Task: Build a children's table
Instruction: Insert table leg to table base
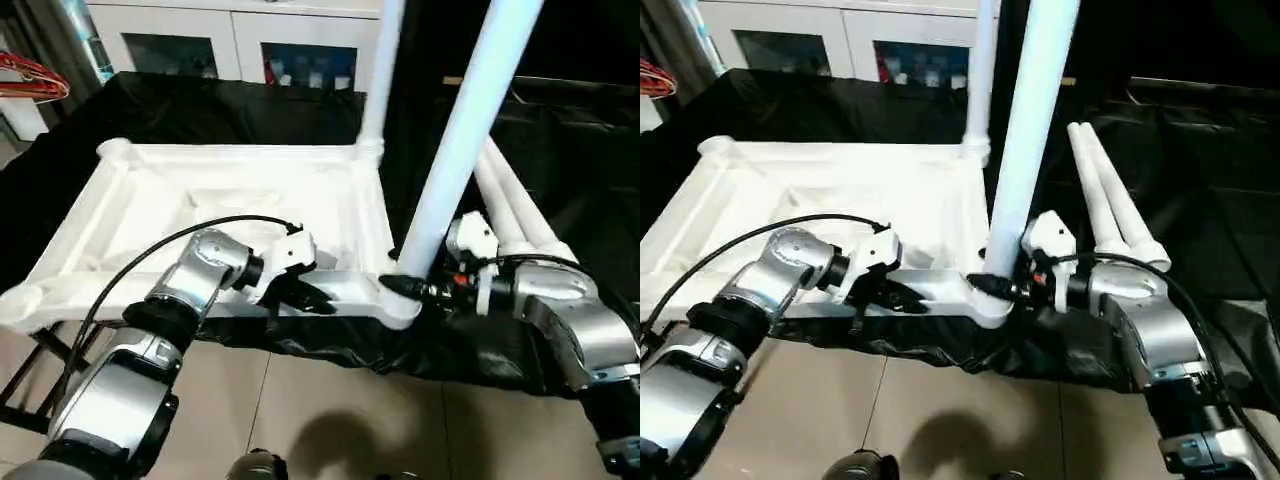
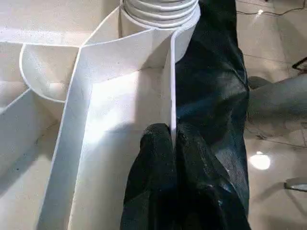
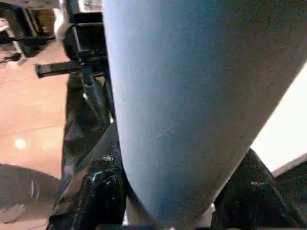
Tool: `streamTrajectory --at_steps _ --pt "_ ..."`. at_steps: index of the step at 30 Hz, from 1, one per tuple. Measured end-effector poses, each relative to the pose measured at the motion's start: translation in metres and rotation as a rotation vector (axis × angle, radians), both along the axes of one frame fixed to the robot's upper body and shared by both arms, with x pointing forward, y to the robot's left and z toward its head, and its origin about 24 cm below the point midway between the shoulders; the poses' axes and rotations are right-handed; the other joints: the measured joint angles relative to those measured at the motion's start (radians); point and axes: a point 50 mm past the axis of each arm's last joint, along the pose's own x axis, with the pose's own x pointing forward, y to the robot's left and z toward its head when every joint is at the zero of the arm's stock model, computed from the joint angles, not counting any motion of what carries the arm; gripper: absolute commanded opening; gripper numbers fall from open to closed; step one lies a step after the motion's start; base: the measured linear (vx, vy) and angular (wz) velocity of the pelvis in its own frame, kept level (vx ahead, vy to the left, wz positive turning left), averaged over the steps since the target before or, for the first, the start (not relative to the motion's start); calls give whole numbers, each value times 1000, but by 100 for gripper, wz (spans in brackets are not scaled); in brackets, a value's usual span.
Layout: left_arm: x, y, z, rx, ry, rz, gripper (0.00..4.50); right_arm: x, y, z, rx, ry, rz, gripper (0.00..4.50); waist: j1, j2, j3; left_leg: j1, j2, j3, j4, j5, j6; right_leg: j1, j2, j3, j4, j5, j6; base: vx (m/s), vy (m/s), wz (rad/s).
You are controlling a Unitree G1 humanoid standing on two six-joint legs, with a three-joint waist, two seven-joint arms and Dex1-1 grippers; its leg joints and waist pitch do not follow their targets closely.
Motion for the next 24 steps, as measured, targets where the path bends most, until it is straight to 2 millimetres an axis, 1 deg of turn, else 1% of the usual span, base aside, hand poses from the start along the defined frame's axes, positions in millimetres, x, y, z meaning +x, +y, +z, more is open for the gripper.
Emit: streamTrajectory --at_steps 5,7,11,21,22,23,24 --pt "1 1 1 3 9 -8 0 -2 0 -1 2 -10 21 189 10 0 0 0 0 0 -1 0 0 0 0 0 -1 0 0 0 0 0" --pt "1 -2 0 -3 8 -10 0 -1 0 -1 3 -12 18 189 10 0 0 0 0 0 -1 0 0 0 0 0 -1 0 0 0 0 0" --pt "3 -9 -3 -24 -20 43 0 2 -5 -3 12 -13 -42 189 14 1 0 0 0 0 -1 0 0 0 0 0 -1 0 1 0 0 0" --pt "3 -12 -4 -27 -16 58 0 3 -7 -5 12 -23 -68 189 11 3 0 0 0 0 -4 0 0 3 0 -1 -11 -2 4 0 0 0" --pt "3 -12 -4 -27 -15 57 0 3 -7 -5 13 -23 -67 189 11 3 1 2 0 0 -4 0 0 4 0 -1 -13 -2 4 0 0 0" --pt "3 -12 -5 -27 -13 58 0 3 -6 -5 14 -20 -68 189 11 4 2 8 -1 1 -7 0 0 9 0 0 -16 -3 5 0 0 0" --pt "2 -11 -6 -26 -10 60 0 3 -6 -6 14 -18 -68 189 11 6 5 17 -1 1 -10 -1 0 17 0 -1 -20 -4 6 0 0 0"
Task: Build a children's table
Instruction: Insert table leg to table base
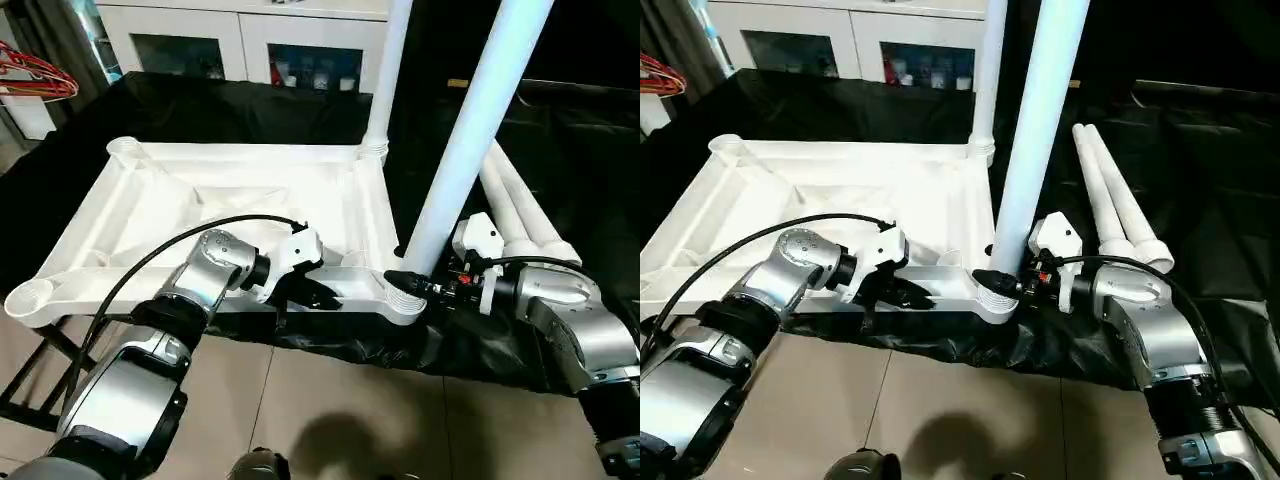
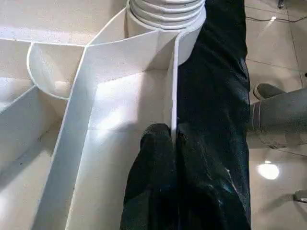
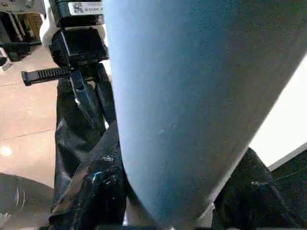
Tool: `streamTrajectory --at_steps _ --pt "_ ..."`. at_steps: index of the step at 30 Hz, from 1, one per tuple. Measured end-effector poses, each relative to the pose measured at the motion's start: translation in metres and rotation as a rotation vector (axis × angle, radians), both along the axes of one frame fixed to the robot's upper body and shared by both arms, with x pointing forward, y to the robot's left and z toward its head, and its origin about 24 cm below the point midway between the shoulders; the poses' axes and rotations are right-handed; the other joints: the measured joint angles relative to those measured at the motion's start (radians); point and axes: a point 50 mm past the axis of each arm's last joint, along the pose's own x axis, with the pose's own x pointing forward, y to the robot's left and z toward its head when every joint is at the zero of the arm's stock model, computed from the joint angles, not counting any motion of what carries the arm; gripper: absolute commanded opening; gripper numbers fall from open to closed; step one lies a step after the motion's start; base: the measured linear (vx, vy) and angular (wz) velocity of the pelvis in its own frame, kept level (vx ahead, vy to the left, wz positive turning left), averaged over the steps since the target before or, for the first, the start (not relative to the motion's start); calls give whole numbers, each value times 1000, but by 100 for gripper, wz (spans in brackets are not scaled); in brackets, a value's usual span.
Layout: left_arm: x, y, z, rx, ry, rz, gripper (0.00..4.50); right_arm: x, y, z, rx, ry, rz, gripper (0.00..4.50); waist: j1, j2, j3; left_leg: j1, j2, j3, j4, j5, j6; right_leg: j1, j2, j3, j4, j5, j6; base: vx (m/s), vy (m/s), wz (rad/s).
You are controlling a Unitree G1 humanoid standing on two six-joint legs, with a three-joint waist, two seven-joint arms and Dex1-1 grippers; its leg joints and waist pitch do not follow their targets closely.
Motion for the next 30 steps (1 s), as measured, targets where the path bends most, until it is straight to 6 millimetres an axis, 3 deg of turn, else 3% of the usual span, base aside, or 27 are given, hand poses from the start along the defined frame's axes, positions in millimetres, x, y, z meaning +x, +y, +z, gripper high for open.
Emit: streamTrajectory --at_steps 1,3,4,5,6,7,8,9,10,11,12,13,14,15,16,17,18,19,20,21,22,23,25,28,30 --pt "0 0 -1 0 2 2 0 0 0 -1 -1 2 -1 189 -2 3 7 14 1 0 -2 -6 -3 7 0 -5 -9 -2 3 0 0 0" --pt "-2 1 -4 0 11 3 0 -1 1 -3 -2 7 -2 189 -7 16 19 40 7 -5 -4 -23 -6 43 -13 -47 -32 -11 3 0 0 0" --pt "-2 1 -4 0 14 2 0 0 2 -3 -3 7 -4 189 -9 22 24 47 14 -7 -7 -25 -8 58 -17 -66 -35 -19 2 38 19 -19" --pt "-2 1 -4 0 16 1 0 0 2 -3 -2 4 -7 189 -10 25 27 50 17 -7 -11 -26 -8 62 -18 -68 19 -79 -18 0 0 0" --pt "-3 1 -4 -1 17 1 0 0 2 -2 -1 1 -7 189 -6 18 26 54 15 3 -12 -26 -9 64 -18 -49 69 -103 -27 0 0 0" --pt "-2 2 -4 -1 16 3 0 0 2 -2 0 0 -5 189 -8 2 24 61 8 15 -15 -29 -14 74 -22 -20 71 -121 -44 84 -85 5" --pt "-2 3 -4 -5 15 10 0 0 3 -1 1 -2 0 189 4 -8 23 63 1 19 -18 -38 -18 81 -24 -2 62 -121 13 140 -100 -6" --pt "-2 2 -4 -5 16 9 0 0 3 -1 1 -3 1 189 15 -3 21 53 -3 5 -1 -69 -5 86 -22 -1 56 -119 16 140 -100 -6" --pt "-2 0 -4 -8 20 6 0 0 0 0 -3 -6 -1 189 25 -1 19 45 -5 -15 34 -87 24 90 -15 2 52 -121 14 151 -76 -2" --pt "-2 -3 -5 -13 19 7 0 0 -2 1 -3 -9 -6 189 33 7 11 27 -9 -46 76 -91 37 93 -7 2 48 -123 12 143 -61 6" --pt "-3 -5 -5 -18 19 4 0 0 -4 2 -4 -11 -7 189 33 14 1 14 -9 -59 69 -89 42 93 7 1 39 -122 8 143 -61 6" --pt "-2 -5 -3 -21 15 3 0 0 -5 3 -4 -12 -8 189 31 32 -13 10 3 -66 38 -70 46 93 27 -6 32 -121 5 155 4 8" --pt "-1 -3 -2 -23 11 9 0 1 -5 3 0 -12 -13 189 24 32 -22 13 10 -78 40 -72 12 91 30 -13 27 -125 4 201 -9 6" --pt "0 0 -1 -23 8 13 0 2 -1 3 6 -15 -9 189 10 29 -22 17 7 -82 33 -76 -4 81 26 -18 42 -132 -11 201 -9 6" --pt "0 5 0 -20 7 21 0 4 4 3 9 -19 0 189 -1 27 -23 21 1 -85 32 -79 -7 61 16 -16 85 -143 -29 194 -45 3" --pt "0 8 1 -14 10 22 0 4 8 3 12 -20 5 189 -5 26 -23 31 -7 -87 32 -86 -1 15 9 0 158 -144 -28 116 -26 -4" --pt "0 8 0 -14 12 20 0 4 8 3 12 -22 6 189 -9 23 -25 34 -14 -87 33 -90 6 -20 -1 13 178 -135 -11 116 -26 -4" --pt "0 7 1 -17 12 18 0 4 8 4 11 -29 6 189 -15 8 -28 32 -27 -82 39 -94 11 -55 -18 37 157 -111 8 0 0 0" --pt "0 6 2 -27 10 19 0 4 6 6 6 -38 5 189 -24 -23 -26 24 -52 -72 64 -109 14 -67 -48 74 90 -38 45 -153 -3 30" --pt "0 2 1 -37 7 18 0 4 2 6 5 -40 -7 189 -22 -22 -23 13 -51 -75 94 -121 30 -68 -47 84 105 -44 62 -153 -3 30" --pt "0 0 0 -41 6 24 0 2 -3 5 3 -36 -13 189 -15 -19 -26 17 -43 -77 85 -126 37 -63 -40 83 100 -47 51 -49 -59 26" --pt "0 -1 0 -42 6 23 0 2 -3 6 1 -36 -10 188 -14 -17 -27 18 -35 -83 65 -112 14 -61 -30 77 84 -36 42 14 -94 2" --pt "0 1 2 -38 3 23 0 3 -2 6 8 -38 -13 188 -17 -15 -28 16 -22 -85 45 -91 -43 -62 -18 63 67 -16 38 -2 -86 2" --pt "0 3 3 -33 9 15 0 2 1 5 15 -34 -4 188 -23 -14 -28 12 -5 -83 36 -79 -69 -60 -11 55 47 -6 19 -20 -12 1" --pt "-2 5 0 -29 21 16 0 1 1 2 13 -26 -2 188 -30 -11 -26 18 5 -72 32 -77 -77 -49 -10 52 36 1 13 -31 -8 3"
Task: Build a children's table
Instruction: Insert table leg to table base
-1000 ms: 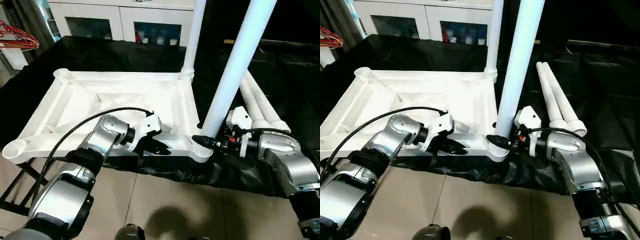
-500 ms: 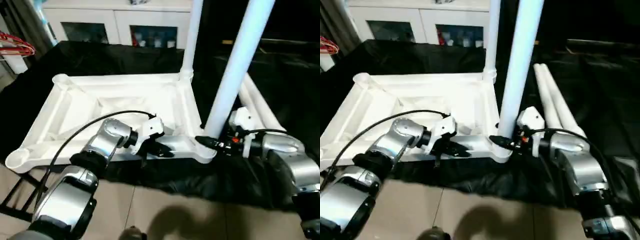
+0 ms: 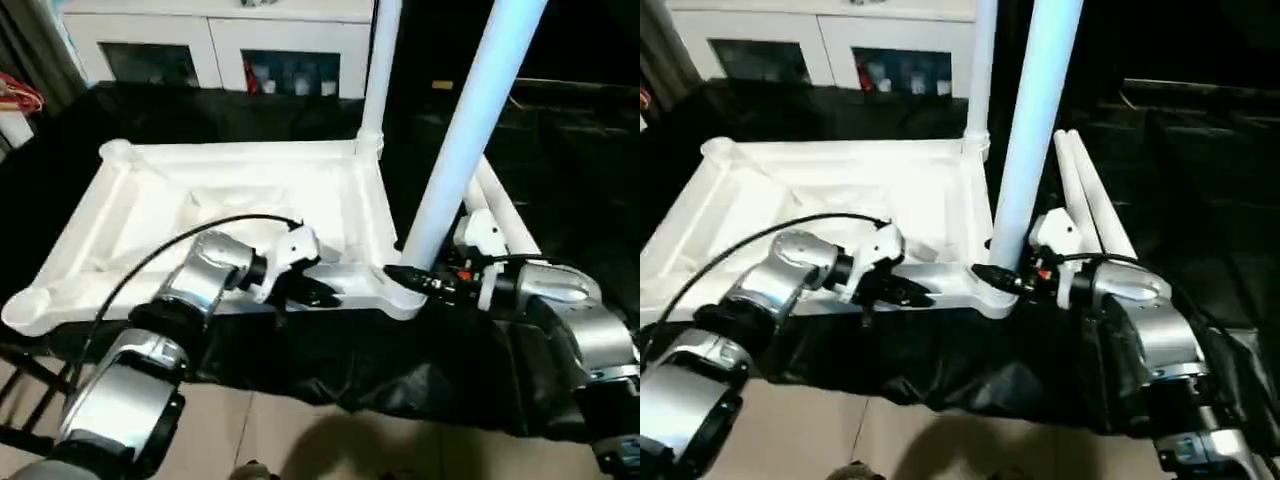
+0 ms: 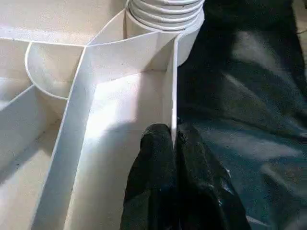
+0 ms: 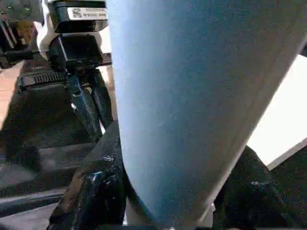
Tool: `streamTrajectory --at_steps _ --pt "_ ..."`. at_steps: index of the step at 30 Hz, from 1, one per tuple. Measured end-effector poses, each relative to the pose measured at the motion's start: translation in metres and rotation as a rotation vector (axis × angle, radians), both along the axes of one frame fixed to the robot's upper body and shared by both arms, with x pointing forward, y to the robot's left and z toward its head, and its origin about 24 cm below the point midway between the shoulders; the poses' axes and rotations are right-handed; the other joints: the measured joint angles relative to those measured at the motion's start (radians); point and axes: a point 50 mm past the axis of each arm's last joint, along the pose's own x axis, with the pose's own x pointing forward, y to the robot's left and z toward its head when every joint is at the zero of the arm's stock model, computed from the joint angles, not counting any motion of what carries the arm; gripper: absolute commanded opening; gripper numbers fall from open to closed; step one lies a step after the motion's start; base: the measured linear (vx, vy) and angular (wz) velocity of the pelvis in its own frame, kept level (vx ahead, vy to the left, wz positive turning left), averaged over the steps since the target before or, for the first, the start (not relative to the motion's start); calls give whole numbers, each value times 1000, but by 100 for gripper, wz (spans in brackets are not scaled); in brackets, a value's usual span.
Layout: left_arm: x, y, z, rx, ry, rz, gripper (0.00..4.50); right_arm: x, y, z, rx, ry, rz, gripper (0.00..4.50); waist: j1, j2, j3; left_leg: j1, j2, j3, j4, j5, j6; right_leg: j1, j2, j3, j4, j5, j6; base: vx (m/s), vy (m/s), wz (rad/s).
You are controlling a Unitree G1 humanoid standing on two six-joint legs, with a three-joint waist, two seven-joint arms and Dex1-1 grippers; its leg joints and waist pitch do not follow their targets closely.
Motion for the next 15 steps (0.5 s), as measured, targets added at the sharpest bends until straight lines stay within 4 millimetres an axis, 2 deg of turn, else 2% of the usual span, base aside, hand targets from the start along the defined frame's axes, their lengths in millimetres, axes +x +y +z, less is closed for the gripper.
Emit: streamTrajectory --at_steps 2,4,6,15 --pt "-1 1 -2 6 10 0 0 -1 0 -2 -2 8 2 188 -3 -2 2 7 6 16 -2 0 -1 7 -3 0 -6 5 -7 -62 15 5" --pt "-2 2 -3 10 15 0 0 -1 1 -2 -2 9 5 188 -8 -2 2 12 8 21 -7 0 0 13 -3 0 -14 7 -11 0 0 0" --pt "-2 3 -4 13 19 -4 0 -1 2 -3 0 11 7 188 -12 -4 3 14 9 23 -7 0 0 18 -4 1 -15 8 -11 0 0 0" --pt "-1 6 -2 19 7 12 0 3 6 -2 9 7 -6 188 -21 -4 3 14 12 26 -8 0 1 18 -4 -1 -16 7 -10 0 0 0"
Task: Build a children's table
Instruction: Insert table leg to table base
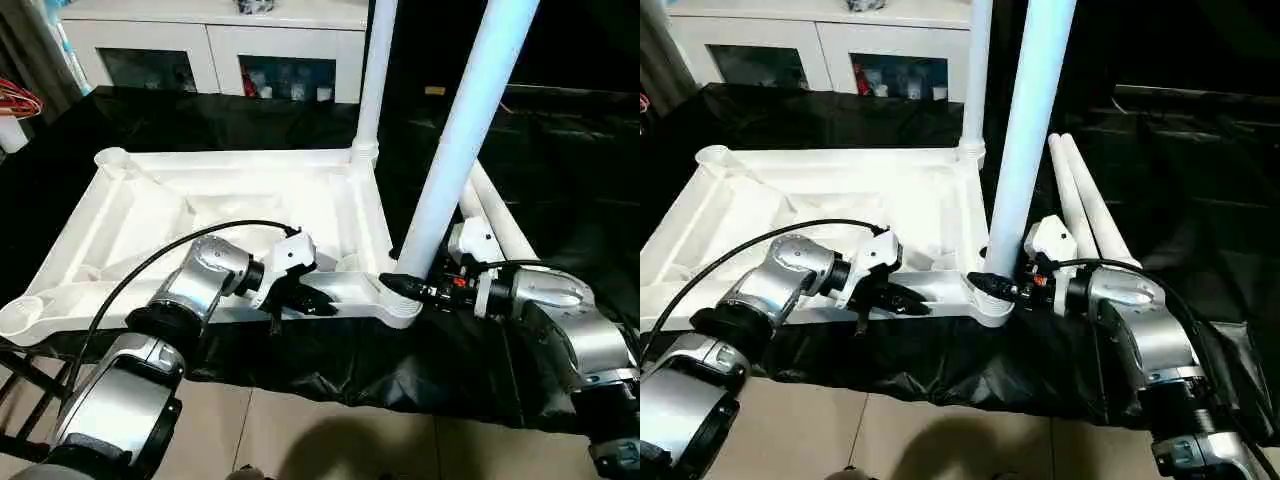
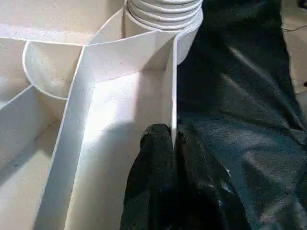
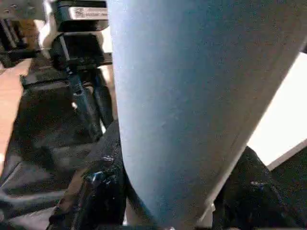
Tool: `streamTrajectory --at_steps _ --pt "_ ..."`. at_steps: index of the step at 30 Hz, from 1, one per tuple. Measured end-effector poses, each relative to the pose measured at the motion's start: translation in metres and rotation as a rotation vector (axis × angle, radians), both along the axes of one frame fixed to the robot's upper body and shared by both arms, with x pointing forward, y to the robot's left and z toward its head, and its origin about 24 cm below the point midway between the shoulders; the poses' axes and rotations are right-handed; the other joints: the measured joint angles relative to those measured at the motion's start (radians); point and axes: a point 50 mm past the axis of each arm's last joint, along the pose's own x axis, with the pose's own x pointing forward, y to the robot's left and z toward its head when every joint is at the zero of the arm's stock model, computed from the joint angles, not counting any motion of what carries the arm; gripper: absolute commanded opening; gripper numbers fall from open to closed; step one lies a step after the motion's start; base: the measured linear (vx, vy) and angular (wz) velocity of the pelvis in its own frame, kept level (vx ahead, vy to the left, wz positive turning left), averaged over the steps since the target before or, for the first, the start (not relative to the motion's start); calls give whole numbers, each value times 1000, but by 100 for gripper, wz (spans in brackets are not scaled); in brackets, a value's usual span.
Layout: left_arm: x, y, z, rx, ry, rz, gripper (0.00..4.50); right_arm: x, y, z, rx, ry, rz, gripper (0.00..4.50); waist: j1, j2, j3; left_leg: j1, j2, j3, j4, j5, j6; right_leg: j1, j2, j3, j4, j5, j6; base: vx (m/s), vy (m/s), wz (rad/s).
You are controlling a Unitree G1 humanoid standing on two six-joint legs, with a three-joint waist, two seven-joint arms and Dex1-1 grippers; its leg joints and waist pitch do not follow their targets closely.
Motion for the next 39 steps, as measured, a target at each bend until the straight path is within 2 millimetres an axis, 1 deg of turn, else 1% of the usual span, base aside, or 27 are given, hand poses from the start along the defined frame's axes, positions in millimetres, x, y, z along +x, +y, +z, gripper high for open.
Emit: streamTrajectory --at_steps 2,6,8,10,11,12,14,18,22,28,34,35,36,37,39 --pt "2 0 0 2 -14 32 0 4 3 -1 6 -6 -40 188 -2 0 0 0 1 1 -1 0 0 0 0 0 0 0 0 0 0 0" --pt "7 -5 -1 -8 -54 135 0 17 6 -3 7 -34 -188 188 -9 -1 0 1 2 2 -1 0 -1 0 0 0 0 0 0 0 0 0" --pt "9 -9 -1 -11 -85 202 0 26 13 -6 20 -44 -297 188 -15 -1 0 2 2 2 -5 2 -4 -1 0 0 0 0 0 0 0 0" --pt "10 -12 -2 -17 -103 248 0 31 17 -6 22 -53 -364 188 -18 -1 0 3 1 3 -8 3 -5 -1 0 -1 -1 -1 1 0 0 0" --pt "9 -15 -2 -20 -116 288 0 36 22 -7 33 -56 -421 188 -21 -1 0 4 2 3 -11 3 -6 -1 1 -1 -2 -1 1 0 0 0" --pt "9 -19 -2 -26 -127 316 0 40 26 -7 44 -53 -465 188 -25 -1 0 4 2 3 -12 4 -6 -1 1 -2 -2 -1 2 0 0 0" --pt "8 -26 -2 -22 -146 362 0 45 29 -7 54 -52 -538 188 -26 0 -1 3 5 3 -14 5 -9 0 1 -6 -4 -2 3 0 0 0" --pt "4 -34 -2 -29 -164 421 0 51 36 -8 80 -29 -602 188 -29 3 -4 2 8 3 -16 6 -9 2 1 -13 -10 -2 2 0 0 0" --pt "0 -38 -3 -46 -176 454 0 54 38 -7 86 -23 -630 188 -32 2 -6 1 8 3 -17 6 -8 4 1 -15 -14 -2 2 0 0 0" --pt "-2 -36 -2 -42 -170 458 0 55 41 -7 80 -22 -615 188 -39 2 -6 1 9 3 -18 6 -8 4 1 -16 -14 -2 3 0 0 0" --pt "-5 -32 -2 -39 -174 465 0 56 45 -6 76 -24 -595 188 -50 2 -6 1 9 3 -18 6 -8 4 1 -16 -14 -2 2 0 0 0" --pt "-5 -32 -2 -37 -174 465 0 56 46 -6 76 -23 -593 223 -52 2 -6 1 9 3 -18 6 -8 4 1 -16 -14 -2 2 0 0 0" --pt "-5 -31 -1 -34 -176 463 0 57 46 -5 79 -21 -589 244 -53 2 -6 1 9 3 -18 6 -8 4 1 -16 -14 -2 2 0 0 0" --pt "-5 -30 -1 -30 -177 459 0 57 47 -6 80 -15 -584 258 -55 2 -6 1 9 3 -18 6 -8 4 1 -17 -14 -2 2 0 0 0" --pt "-7 -31 0 -29 -173 421 0 55 45 -14 79 21 -586 267 -50 3 -5 -1 10 2 -19 6 -8 3 0 -18 -14 -3 2 0 0 0"
